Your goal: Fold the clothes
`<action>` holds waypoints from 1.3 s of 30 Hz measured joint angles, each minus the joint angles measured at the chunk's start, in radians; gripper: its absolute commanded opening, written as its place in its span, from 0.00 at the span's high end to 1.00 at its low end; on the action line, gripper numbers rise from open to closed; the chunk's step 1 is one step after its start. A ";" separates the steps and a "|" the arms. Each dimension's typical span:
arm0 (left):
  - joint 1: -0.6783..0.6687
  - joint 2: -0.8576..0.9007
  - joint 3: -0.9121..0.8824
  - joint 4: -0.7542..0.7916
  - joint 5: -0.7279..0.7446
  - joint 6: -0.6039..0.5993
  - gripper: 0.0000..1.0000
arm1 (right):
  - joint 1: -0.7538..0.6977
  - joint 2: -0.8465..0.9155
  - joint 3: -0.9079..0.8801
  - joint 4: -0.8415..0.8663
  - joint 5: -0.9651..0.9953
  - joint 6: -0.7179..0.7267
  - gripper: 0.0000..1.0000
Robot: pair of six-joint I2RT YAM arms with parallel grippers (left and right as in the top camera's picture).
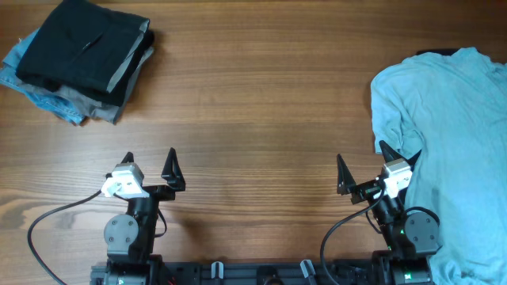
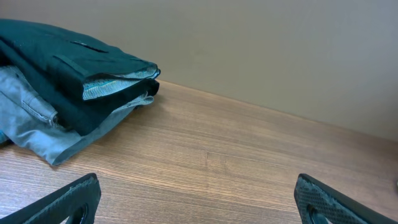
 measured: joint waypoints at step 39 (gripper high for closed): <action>0.000 0.037 0.117 0.106 0.083 -0.052 0.00 | 0.000 0.025 0.109 -0.113 -0.011 0.104 0.00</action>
